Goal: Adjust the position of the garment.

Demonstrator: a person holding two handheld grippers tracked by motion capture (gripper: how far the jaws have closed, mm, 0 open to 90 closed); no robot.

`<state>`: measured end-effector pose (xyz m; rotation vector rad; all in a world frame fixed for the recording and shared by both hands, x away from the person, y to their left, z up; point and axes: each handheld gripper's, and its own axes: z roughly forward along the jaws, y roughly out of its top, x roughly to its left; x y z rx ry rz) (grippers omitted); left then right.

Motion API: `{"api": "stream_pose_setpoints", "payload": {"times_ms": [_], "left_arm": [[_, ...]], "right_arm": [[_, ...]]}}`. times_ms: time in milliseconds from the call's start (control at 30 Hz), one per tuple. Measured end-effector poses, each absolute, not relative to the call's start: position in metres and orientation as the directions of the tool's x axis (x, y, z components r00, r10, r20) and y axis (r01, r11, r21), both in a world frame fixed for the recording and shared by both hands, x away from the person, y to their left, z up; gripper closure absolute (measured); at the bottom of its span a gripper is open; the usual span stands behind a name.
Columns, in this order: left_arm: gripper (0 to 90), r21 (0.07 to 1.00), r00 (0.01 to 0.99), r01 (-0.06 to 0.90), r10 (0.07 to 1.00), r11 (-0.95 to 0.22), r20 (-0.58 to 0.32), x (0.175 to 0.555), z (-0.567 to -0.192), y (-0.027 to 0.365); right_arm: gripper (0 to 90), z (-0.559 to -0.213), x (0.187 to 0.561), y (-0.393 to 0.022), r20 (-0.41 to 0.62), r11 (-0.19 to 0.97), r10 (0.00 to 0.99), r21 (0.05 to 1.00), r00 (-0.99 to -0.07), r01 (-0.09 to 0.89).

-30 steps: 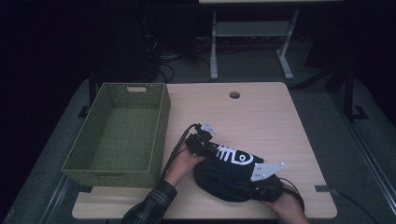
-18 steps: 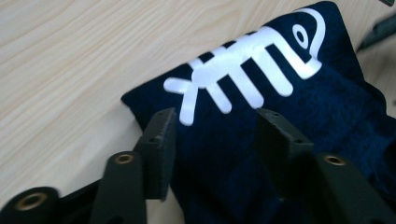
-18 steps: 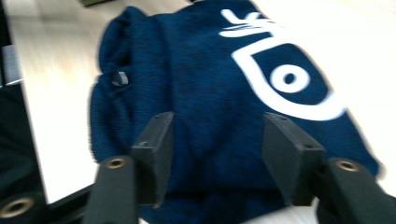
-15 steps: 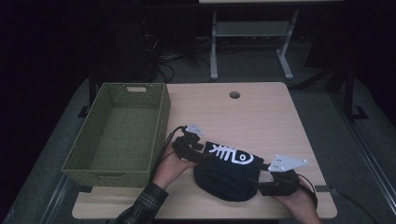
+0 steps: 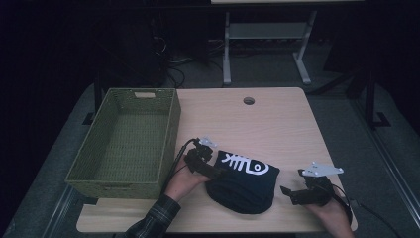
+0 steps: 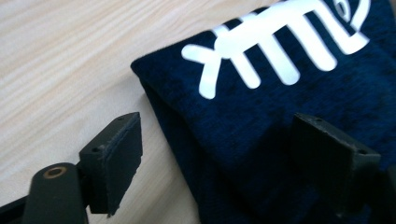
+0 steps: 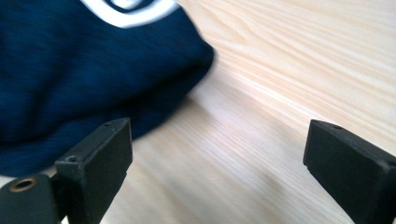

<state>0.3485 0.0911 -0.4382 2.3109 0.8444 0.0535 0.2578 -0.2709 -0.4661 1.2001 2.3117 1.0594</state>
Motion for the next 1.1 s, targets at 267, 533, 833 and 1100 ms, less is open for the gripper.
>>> {"api": "stream_pose_setpoints", "payload": {"times_ms": [267,533,833,1100], "left_arm": [[15.1,0.582,0.786,0.573,0.589,-0.576,-0.191,0.350,-0.452,0.090],[15.3,0.561,0.801,0.561,0.571,-0.608,-0.183,0.350,-0.457,0.089],[24.1,0.569,0.819,0.539,0.544,-0.621,-0.183,0.348,-0.457,0.087],[51.7,0.571,0.823,0.554,0.501,-0.606,-0.267,0.347,-0.457,0.085]], "right_arm": [[2.3,-0.475,0.263,-0.269,0.028,0.385,0.818,0.715,-0.575,0.583],[1.5,-0.482,0.270,-0.269,0.013,0.382,0.839,0.698,-0.545,0.605],[1.6,-0.483,0.272,-0.271,0.027,0.368,0.841,0.703,-0.540,0.609],[1.6,-0.483,0.272,-0.271,0.028,0.368,0.841,0.703,-0.540,0.609]]}}
